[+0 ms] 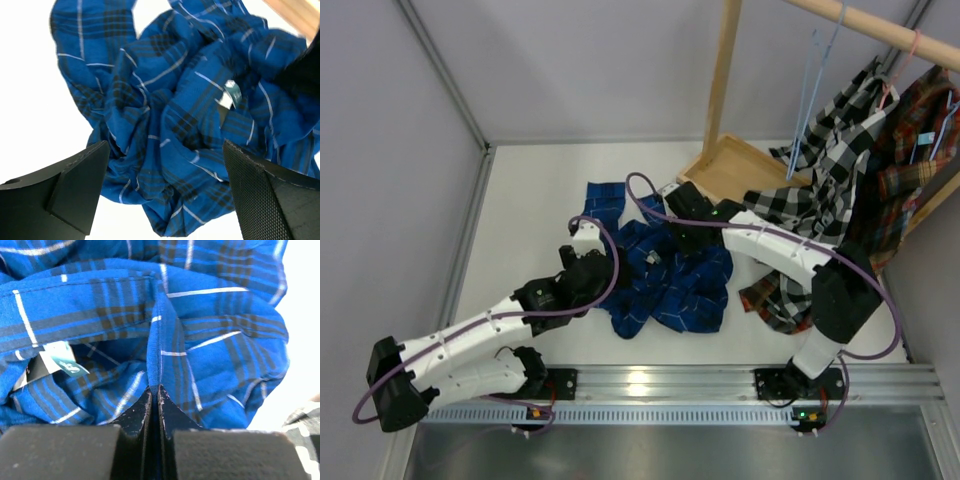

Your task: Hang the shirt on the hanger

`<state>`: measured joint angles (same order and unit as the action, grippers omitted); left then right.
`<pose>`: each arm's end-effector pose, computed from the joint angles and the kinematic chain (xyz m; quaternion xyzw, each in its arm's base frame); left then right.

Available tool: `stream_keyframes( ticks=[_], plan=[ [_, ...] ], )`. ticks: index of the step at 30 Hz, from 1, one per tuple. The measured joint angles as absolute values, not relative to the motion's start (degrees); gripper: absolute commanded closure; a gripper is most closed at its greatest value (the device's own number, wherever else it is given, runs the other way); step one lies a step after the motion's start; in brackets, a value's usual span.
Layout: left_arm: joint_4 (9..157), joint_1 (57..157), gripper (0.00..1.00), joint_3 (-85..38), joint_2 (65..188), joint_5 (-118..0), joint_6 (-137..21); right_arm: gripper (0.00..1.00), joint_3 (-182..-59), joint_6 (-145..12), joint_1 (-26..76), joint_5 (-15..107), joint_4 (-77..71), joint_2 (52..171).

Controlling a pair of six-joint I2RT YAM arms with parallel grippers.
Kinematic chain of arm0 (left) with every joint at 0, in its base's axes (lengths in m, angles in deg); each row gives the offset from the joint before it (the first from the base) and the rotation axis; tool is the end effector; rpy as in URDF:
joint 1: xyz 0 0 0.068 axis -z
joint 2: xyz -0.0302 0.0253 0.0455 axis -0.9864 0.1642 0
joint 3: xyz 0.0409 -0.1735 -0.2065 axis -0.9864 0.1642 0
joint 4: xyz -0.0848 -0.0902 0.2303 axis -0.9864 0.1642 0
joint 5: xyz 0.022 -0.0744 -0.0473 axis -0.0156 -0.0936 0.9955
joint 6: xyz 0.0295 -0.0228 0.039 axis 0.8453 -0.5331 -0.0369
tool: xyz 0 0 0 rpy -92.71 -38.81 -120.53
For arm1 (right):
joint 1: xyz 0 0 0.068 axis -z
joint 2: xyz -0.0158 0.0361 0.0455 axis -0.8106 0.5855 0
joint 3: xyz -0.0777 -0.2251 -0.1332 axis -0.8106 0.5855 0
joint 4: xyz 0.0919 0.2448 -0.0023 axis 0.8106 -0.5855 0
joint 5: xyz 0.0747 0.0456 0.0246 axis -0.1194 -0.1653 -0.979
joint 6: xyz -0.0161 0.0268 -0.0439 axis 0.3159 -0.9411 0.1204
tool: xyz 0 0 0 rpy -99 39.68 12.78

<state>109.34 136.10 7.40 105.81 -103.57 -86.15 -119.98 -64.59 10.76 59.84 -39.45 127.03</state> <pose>0.1307 -0.1530 0.2698 -0.0230 0.8614 -0.1252 0.4917 0.2630 0.2438 0.2495 -0.3017 0.9121 0.0660 0.2697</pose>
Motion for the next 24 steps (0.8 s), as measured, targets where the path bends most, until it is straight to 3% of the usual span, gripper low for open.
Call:
stream_keyframes(
  ticks=[3, 10, 15, 22, 24],
  plan=[
    [109.1, 136.1, 0.02, 7.4, 105.8, -101.4, -83.8, 1.0, -119.8, -64.7, 10.7, 61.8, -39.1, 122.6],
    [106.0, 135.7, 0.02, 4.4, 106.1, -96.2, -76.1, 1.0, -114.0, -64.7, 10.5, 63.8, -34.4, 96.3],
    [100.7, 133.5, 0.02, -2.8, 110.7, -87.4, -71.9, 1.0, -108.7, -64.6, 10.5, 64.1, -31.5, 83.9],
    [93.3, 131.9, 0.08, -7.2, 119.7, -74.7, -74.4, 1.0, -97.8, -64.6, 10.5, 64.1, -27.3, 73.9],
    [93.2, 131.9, 0.16, -7.6, 121.9, -73.1, -76.4, 1.0, -96.9, -64.5, 10.5, 64.6, -26.9, 72.5]
  ],
)
